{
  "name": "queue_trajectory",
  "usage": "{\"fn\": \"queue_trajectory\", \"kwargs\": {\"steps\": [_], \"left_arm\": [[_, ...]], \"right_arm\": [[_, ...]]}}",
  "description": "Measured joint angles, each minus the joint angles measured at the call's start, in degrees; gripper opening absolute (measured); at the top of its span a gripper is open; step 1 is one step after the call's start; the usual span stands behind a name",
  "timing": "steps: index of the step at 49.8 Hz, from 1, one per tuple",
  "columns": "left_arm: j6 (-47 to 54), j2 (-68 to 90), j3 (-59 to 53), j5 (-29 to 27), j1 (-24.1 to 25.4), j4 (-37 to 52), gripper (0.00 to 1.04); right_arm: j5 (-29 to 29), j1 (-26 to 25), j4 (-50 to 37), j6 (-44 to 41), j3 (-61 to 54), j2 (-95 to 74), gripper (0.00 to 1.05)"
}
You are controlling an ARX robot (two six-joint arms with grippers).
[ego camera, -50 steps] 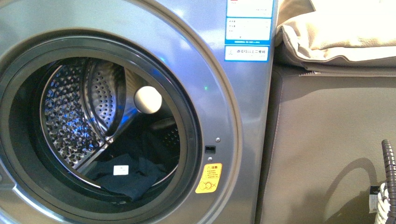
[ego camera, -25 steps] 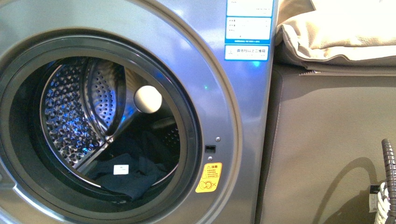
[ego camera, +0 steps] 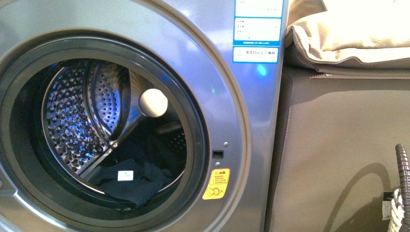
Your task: Put clothes into washing machine
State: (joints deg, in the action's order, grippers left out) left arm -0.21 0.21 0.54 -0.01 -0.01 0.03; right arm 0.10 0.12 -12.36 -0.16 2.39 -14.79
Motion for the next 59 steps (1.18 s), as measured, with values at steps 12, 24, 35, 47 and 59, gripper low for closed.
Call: {"fn": "queue_trajectory", "kwargs": {"steps": [12,24,35,47,59], "left_arm": [[0.0,0.0,0.0,0.0,0.0,0.0,0.04],[0.0,0.0,0.0,0.0,0.0,0.0,0.04],[0.0,0.0,0.0,0.0,0.0,0.0,0.04],[0.0,0.0,0.0,0.0,0.0,0.0,0.44],[0.0,0.0,0.0,0.0,0.0,0.0,0.91]], "right_arm": [[0.0,0.0,1.2,0.0,-2.1,3.7,0.02],[0.0,0.0,12.0,0.0,-2.1,14.5,0.02],[0.0,0.0,12.3,0.0,-2.1,14.5,0.02],[0.0,0.0,12.3,0.0,-2.1,14.5,0.40],[0.0,0.0,12.3,0.0,-2.1,14.5,0.84]]}}
